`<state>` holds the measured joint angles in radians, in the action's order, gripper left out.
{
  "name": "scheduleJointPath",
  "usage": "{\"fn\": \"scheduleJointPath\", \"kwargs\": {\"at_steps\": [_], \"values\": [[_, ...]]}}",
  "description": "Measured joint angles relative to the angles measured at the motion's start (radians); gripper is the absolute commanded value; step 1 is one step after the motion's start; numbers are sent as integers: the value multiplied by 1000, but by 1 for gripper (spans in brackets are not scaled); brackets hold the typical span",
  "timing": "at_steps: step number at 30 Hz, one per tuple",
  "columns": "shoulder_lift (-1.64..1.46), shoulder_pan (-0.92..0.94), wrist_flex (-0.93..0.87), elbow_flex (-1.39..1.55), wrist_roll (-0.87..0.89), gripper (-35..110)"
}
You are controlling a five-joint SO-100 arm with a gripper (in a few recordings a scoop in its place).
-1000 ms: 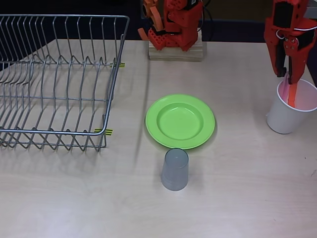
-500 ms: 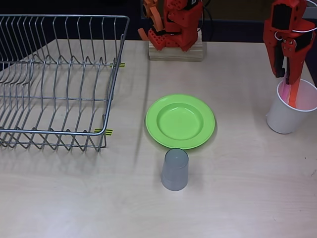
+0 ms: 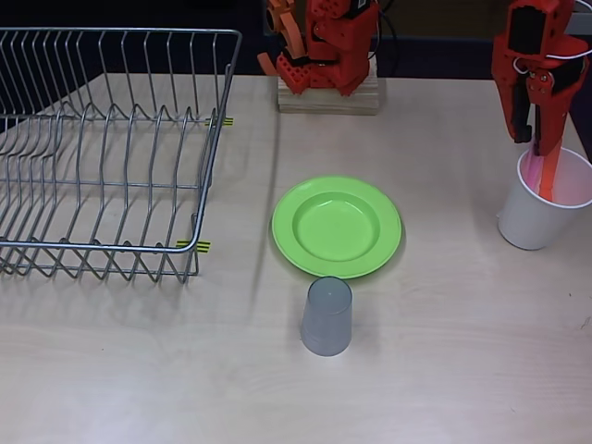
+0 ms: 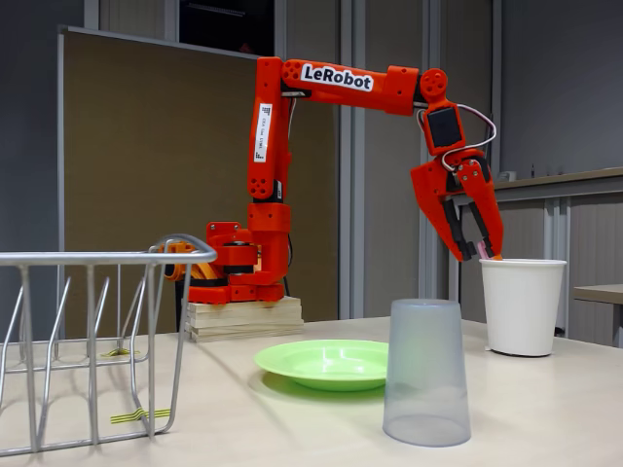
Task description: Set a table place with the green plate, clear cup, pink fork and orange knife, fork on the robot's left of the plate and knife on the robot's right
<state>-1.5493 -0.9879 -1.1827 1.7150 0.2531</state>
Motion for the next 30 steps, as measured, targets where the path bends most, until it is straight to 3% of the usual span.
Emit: {"fn": "scheduleJointPath", "kwargs": {"at_steps": [18, 30], "values": [[0, -14, 0, -5, 25, 0], [9, 29, -184, -244, -156, 0]]}}
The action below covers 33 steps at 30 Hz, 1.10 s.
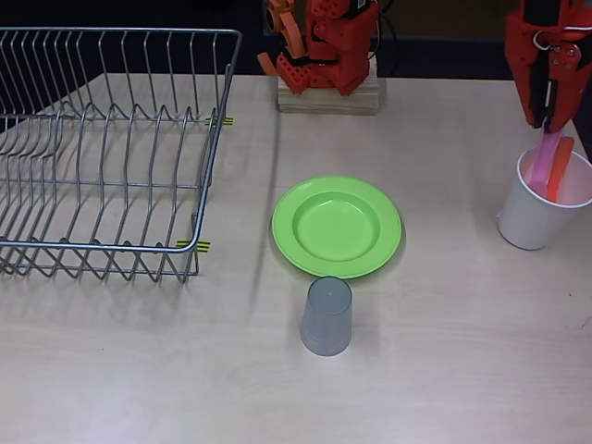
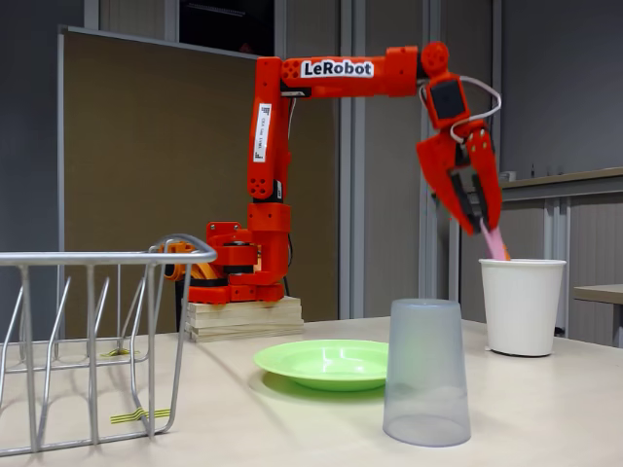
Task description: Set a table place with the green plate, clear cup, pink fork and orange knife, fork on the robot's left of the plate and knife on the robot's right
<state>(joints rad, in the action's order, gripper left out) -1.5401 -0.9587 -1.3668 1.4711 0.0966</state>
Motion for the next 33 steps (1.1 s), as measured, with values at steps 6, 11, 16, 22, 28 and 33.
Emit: {"fn": "scheduleJointPath", "kwargs": {"at_steps": [6, 11, 16, 22, 28, 33], "values": [[9, 25, -132, -189, -52, 0], [-31, 18, -175, -229, -51, 0], [-81, 46, -179, -256, -63, 0], [-110, 115, -198, -293, -143, 0], [-121, 258, -146, -169, -249, 0], [-144, 350, 51, 89, -290, 0]]}}
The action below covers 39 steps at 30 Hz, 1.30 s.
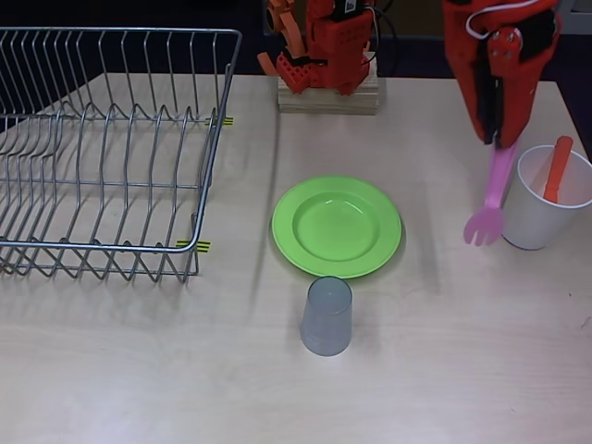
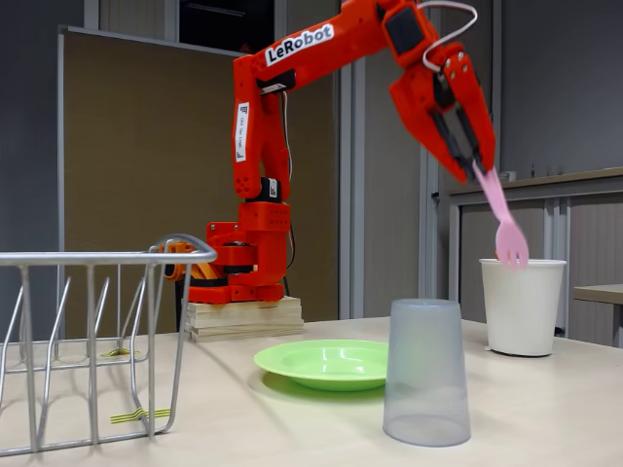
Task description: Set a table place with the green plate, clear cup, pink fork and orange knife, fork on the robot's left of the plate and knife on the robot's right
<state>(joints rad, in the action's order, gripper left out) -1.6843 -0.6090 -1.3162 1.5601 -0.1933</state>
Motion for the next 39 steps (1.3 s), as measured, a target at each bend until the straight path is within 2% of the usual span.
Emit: {"fn": "scheduleJointPath", "kwargs": {"at_steps": [7, 18, 33, 39], "values": [[5, 21, 308, 296, -5, 0], [-67, 21, 676, 692, 66, 0], [-156, -58, 986, 1094, 288, 3], [-153, -66, 1054, 1143, 295, 0]]}}
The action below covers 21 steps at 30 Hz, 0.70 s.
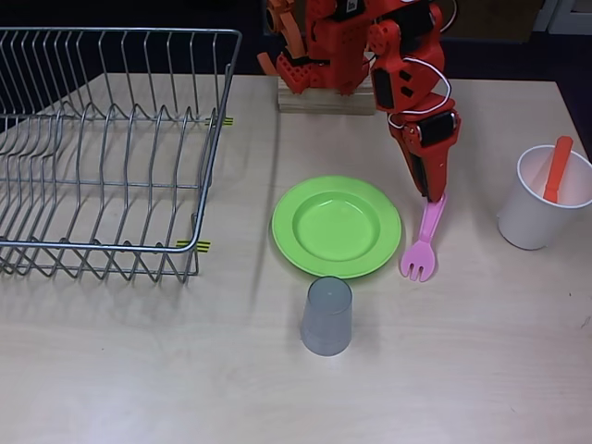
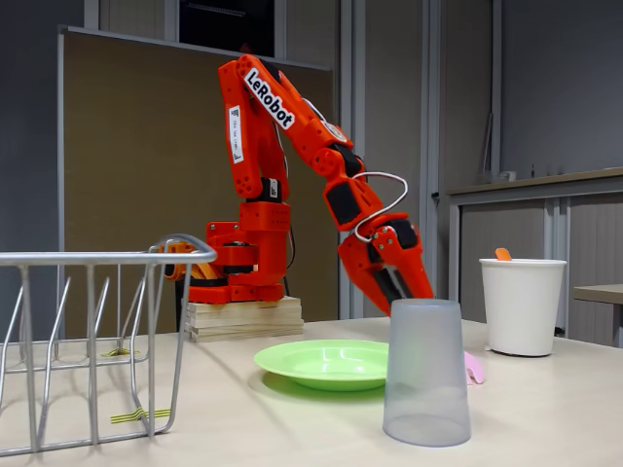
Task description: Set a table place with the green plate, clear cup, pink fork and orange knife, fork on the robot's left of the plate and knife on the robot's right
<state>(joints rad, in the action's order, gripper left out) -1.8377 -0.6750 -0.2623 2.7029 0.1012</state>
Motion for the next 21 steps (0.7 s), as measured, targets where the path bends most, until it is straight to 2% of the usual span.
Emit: {"fn": "scheduleJointPath", "kwargs": {"at_steps": [11, 17, 21], "values": [[23, 5, 6, 9, -133, 0], [38, 5, 6, 11, -135, 29], [43, 5, 6, 11, -127, 37]]}}
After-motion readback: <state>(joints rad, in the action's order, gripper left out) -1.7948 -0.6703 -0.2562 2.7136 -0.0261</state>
